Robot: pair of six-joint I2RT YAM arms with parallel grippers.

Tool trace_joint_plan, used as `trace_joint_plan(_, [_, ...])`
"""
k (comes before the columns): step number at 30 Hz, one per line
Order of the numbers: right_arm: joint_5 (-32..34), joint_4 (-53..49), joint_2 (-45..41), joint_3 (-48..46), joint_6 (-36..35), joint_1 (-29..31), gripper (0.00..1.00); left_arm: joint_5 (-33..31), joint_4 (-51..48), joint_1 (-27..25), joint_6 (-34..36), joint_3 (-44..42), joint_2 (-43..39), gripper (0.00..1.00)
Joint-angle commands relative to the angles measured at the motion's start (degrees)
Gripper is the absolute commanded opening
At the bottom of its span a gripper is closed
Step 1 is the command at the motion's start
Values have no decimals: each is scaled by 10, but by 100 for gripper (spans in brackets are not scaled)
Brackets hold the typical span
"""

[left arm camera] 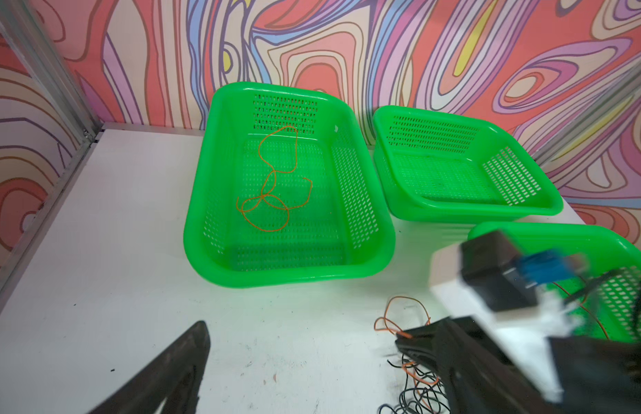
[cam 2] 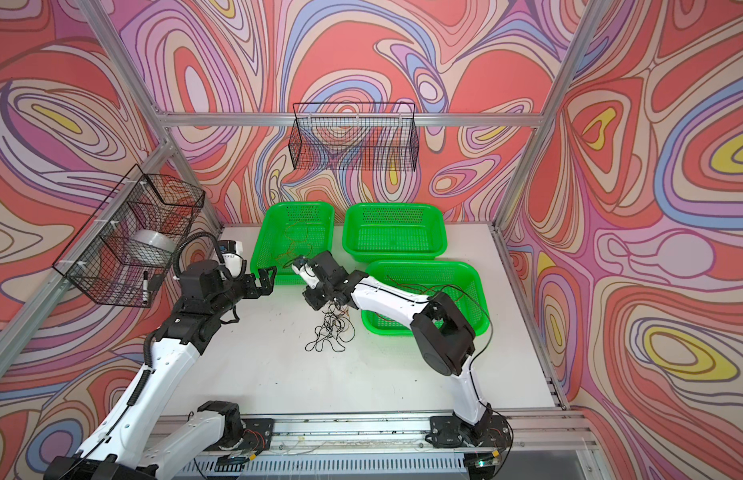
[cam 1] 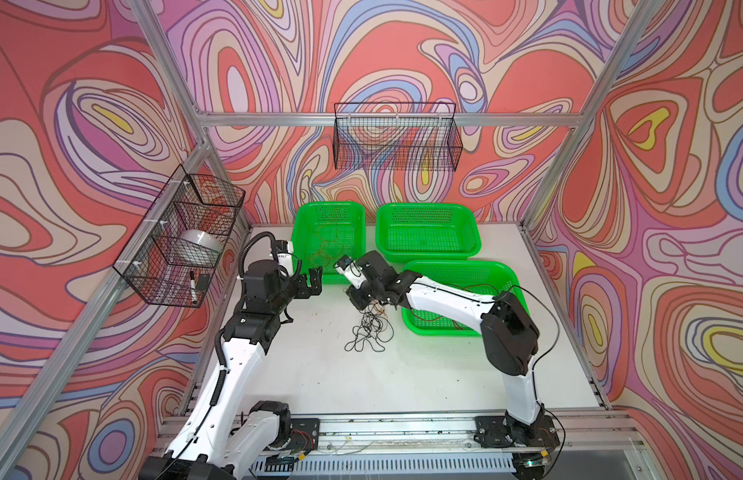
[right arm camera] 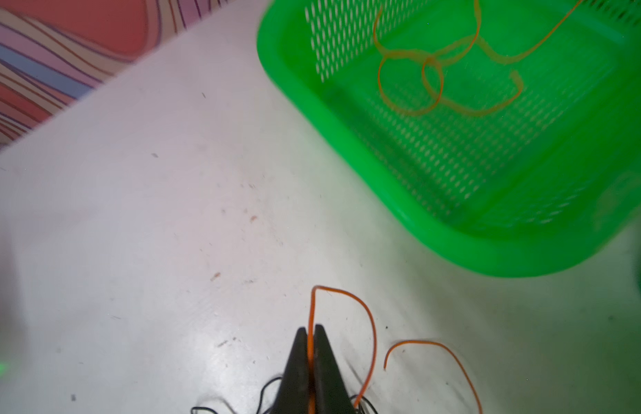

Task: Untangle the cables
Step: 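Lift an orange wire high with the right gripper while the left approaches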

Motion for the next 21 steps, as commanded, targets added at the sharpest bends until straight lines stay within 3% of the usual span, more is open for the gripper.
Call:
trace_joint_plan(1, [-11, 40, -55, 10, -4, 1, 0, 37, 77, -4, 20, -29, -27, 100])
trace_joint_plan(7, [-28, 41, -83, 61, -5, -1, 0, 94, 207, -27, 40, -90, -45, 100])
trace_joint_plan(12, [-53, 61, -100, 73, -5, -2, 0, 166, 289, -46, 40, -126, -37, 89])
trace_joint_plan(21, [-39, 77, -137, 57, -3, -3, 0, 168, 326, -84, 35, -128, -3, 73])
